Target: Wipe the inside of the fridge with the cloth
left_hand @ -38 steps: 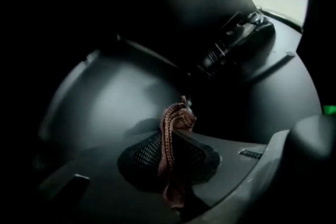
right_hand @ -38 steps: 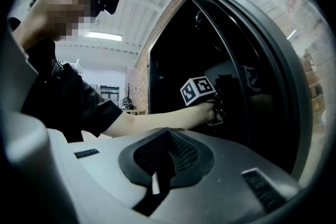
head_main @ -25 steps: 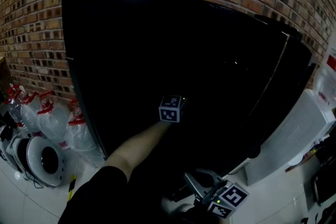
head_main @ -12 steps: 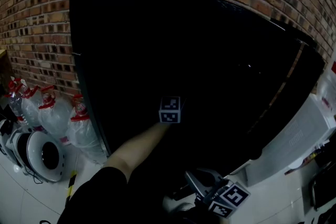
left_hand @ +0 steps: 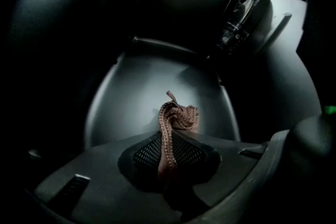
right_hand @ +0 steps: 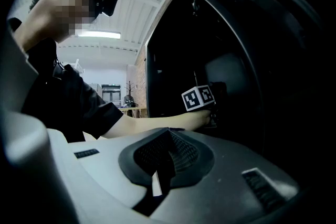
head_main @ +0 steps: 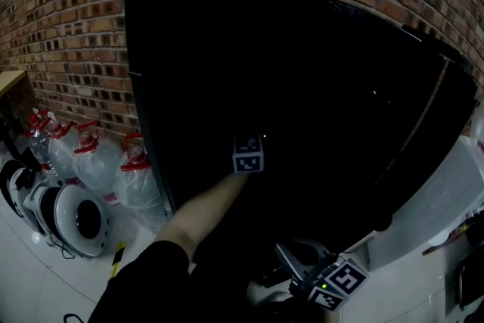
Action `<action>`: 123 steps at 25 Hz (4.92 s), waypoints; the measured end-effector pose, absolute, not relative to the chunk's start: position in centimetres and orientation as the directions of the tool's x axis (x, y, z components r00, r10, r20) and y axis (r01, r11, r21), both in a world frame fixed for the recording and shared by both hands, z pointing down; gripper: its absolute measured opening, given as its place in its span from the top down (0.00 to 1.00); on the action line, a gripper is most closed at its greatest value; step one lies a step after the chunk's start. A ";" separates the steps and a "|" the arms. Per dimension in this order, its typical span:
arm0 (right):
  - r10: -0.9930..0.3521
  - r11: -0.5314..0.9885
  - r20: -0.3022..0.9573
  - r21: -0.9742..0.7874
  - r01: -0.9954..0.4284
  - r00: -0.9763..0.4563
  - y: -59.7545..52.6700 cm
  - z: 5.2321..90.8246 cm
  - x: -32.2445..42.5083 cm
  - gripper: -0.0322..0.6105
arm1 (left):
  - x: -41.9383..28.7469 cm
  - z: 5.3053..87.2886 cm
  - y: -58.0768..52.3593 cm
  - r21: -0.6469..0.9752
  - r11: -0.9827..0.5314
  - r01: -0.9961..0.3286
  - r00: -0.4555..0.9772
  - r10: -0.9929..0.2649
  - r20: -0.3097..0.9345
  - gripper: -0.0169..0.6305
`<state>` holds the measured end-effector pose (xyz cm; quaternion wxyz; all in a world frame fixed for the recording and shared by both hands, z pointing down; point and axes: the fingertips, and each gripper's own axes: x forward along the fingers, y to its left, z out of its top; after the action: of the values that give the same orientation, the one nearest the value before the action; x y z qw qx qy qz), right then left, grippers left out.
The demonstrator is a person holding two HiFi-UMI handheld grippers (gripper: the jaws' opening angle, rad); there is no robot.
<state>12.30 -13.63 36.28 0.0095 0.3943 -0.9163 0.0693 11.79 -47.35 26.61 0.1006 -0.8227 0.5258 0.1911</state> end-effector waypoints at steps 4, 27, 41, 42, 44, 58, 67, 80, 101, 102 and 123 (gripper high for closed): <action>-0.708 0.695 0.057 -0.113 -0.710 -0.703 -13.8 35.8 11.7 0.95 | 10.1 26.5 -47.8 0.010 -0.365 -0.931 0.331 -0.857 -0.395 0.90; -0.696 0.713 0.010 -0.114 -0.692 -0.718 -11.5 35.4 14.1 0.95 | 4.1 28.1 -48.2 0.138 -0.161 -0.977 0.107 -0.937 -0.332 0.90; -0.663 0.736 0.049 -0.134 -0.663 -0.747 -13.2 36.6 11.1 0.95 | 15.1 33.3 -43.6 0.083 -0.613 -0.786 0.561 -0.763 -0.320 0.90; -0.672 0.729 0.051 -0.130 -0.673 -0.738 -13.2 36.7 11.5 0.95 | 16.2 33.5 -43.5 0.088 -0.637 -0.766 0.583 -0.746 -0.322 0.90; -0.690 0.711 0.061 -0.129 -0.691 -0.722 -13.2 37.0 12.2 0.95 | 18.5 33.9 -43.3 0.100 -0.680 -0.726 0.622 -0.712 -0.325 0.90; -0.726 0.670 0.090 -0.134 -0.730 -0.682 -13.6 37.6 13.0 0.94 | 25.0 36.8 -45.5 0.046 -0.644 -0.764 0.635 -0.762 -0.129 0.90; -0.718 0.679 0.073 -0.147 -0.719 -0.693 -13.8 36.9 12.7 0.95 | 22.2 37.0 -46.4 -0.017 -0.588 -0.809 0.586 -0.803 -0.105 0.89; -0.692 0.709 0.061 -0.126 -0.694 -0.719 -12.9 36.3 11.6 0.95 | 12.2 36.7 -48.7 -0.015 -0.373 -0.928 0.371 -0.919 -0.133 0.89; -0.696 0.711 0.051 -0.097 -0.697 -0.716 -11.5 36.4 12.3 0.95 | 3.8 36.2 -49.6 0.016 0.013 -1.000 -0.015 -0.992 -0.123 0.90; -0.696 0.711 0.047 -0.099 -0.697 -0.717 -11.4 36.4 12.4 0.95 | 3.5 36.0 -49.4 0.021 0.040 -0.999 -0.043 -0.992 -0.119 0.90; -0.652 0.752 0.014 -0.113 -0.649 -0.758 -11.1 36.4 11.2 0.95 | 20.2 38.5 -42.5 -0.189 -0.678 -0.710 0.678 -0.731 0.076 0.90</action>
<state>11.17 -11.06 36.43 -0.0133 0.3475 -0.9360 0.0554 20.19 -42.45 38.47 0.0719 -0.9132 0.3945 -0.0728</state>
